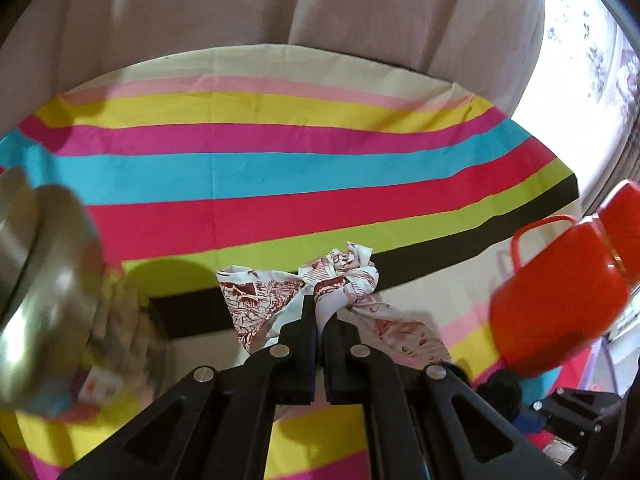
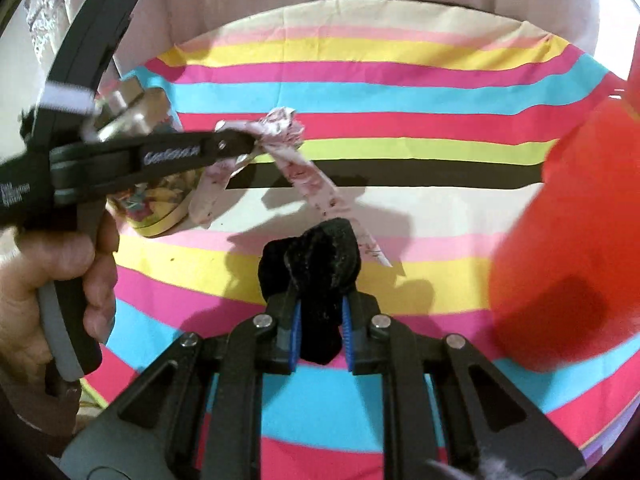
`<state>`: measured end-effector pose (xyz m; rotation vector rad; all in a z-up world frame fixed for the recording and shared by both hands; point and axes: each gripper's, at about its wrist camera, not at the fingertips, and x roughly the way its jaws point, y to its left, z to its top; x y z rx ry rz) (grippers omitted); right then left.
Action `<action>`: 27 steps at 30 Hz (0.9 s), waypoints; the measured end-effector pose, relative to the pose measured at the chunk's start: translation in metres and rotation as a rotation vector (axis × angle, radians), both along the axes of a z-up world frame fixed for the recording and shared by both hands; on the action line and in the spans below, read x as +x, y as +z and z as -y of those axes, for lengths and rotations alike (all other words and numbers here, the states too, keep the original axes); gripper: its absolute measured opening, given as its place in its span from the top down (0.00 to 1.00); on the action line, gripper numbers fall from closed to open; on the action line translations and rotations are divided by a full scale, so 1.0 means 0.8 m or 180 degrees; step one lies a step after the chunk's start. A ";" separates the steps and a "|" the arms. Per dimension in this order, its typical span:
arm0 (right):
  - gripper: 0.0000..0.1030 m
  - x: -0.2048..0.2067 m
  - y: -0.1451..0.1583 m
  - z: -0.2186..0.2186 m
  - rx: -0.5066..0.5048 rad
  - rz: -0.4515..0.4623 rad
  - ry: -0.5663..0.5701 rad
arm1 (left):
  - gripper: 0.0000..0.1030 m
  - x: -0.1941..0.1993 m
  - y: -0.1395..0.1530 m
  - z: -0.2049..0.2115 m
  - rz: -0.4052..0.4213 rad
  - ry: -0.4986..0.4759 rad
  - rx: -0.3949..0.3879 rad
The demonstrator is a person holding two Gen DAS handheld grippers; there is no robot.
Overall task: Organize soft objects
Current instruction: 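Carry the black scrunchie and floral cloth into the white box and open both tools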
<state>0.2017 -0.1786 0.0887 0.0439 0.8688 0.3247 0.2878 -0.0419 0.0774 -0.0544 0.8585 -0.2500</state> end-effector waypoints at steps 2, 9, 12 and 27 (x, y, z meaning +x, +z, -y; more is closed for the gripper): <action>0.81 -0.012 0.008 0.008 -0.0030 0.0045 0.0002 | 0.98 -0.008 0.008 0.007 0.0026 0.0016 -0.0053; 0.81 -0.074 0.031 0.045 0.0040 0.0109 -0.0100 | 0.98 -0.076 0.053 0.016 0.0204 -0.0011 -0.0213; 0.81 -0.106 0.043 0.076 0.0045 0.0168 -0.0182 | 0.98 -0.110 0.075 0.029 0.0290 -0.0108 -0.0305; 0.81 -0.265 0.043 0.322 -0.0127 -0.0024 -0.1276 | 0.97 -0.209 0.122 0.196 0.0339 -0.0948 -0.0499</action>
